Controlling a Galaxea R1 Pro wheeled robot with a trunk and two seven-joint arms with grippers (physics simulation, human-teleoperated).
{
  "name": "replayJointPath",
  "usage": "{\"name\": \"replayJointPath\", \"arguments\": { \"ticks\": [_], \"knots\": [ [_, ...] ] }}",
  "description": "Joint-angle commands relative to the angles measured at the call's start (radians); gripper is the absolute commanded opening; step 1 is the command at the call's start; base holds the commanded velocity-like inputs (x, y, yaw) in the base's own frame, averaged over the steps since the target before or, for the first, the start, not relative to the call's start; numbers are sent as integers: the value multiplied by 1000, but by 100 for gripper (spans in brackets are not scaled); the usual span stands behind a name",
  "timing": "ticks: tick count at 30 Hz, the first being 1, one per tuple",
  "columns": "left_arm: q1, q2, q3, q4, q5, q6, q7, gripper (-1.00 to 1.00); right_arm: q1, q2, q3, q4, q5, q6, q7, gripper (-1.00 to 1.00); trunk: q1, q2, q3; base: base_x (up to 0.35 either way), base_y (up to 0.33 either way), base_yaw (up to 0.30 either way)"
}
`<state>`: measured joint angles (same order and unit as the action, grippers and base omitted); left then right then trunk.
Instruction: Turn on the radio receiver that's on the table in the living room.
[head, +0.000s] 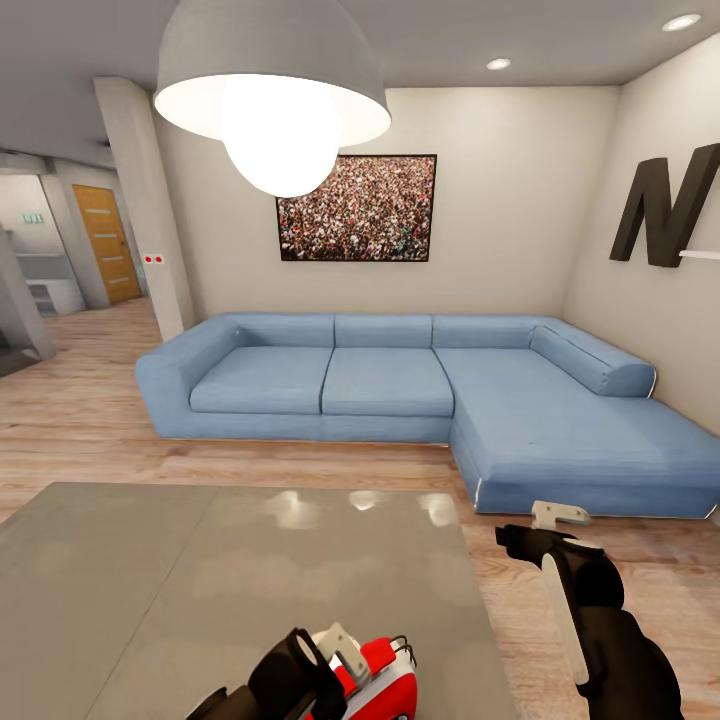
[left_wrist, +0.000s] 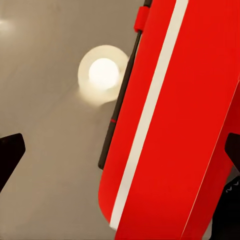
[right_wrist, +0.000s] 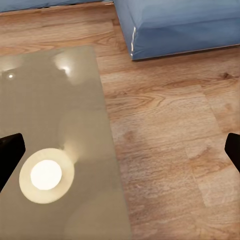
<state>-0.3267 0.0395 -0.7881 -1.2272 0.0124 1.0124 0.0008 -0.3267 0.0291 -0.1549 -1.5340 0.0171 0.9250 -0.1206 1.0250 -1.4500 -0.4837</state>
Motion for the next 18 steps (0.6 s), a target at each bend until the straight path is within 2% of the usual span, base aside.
{"name": "replayJointPath", "arguments": {
  "ticks": [1, 10, 14, 18],
  "knots": [
    [0, -2, 0, 3, 0, 0, 0, 100, 0, 0, 0, 0, 0, 0, 0, 100, 0, 0, 0, 0, 0, 0],
    [0, -3, 0, 15, 0, -2, -1, 100, 0, 0, 0, 0, 0, 0, 1, 100, 0, 0, 0, 0, 0, 0],
    [0, -15, 1, 56, 0, -4, -1, 100, 0, 0, 0, 0, 1, 0, 0, 100, 0, 0, 0, 0, 0, 0],
    [0, -19, 1, 62, 0, -4, -1, 100, 0, 0, 0, 0, 1, 0, 1, 100, 0, 0, 0, 0, 0, 0]
  ]
}}
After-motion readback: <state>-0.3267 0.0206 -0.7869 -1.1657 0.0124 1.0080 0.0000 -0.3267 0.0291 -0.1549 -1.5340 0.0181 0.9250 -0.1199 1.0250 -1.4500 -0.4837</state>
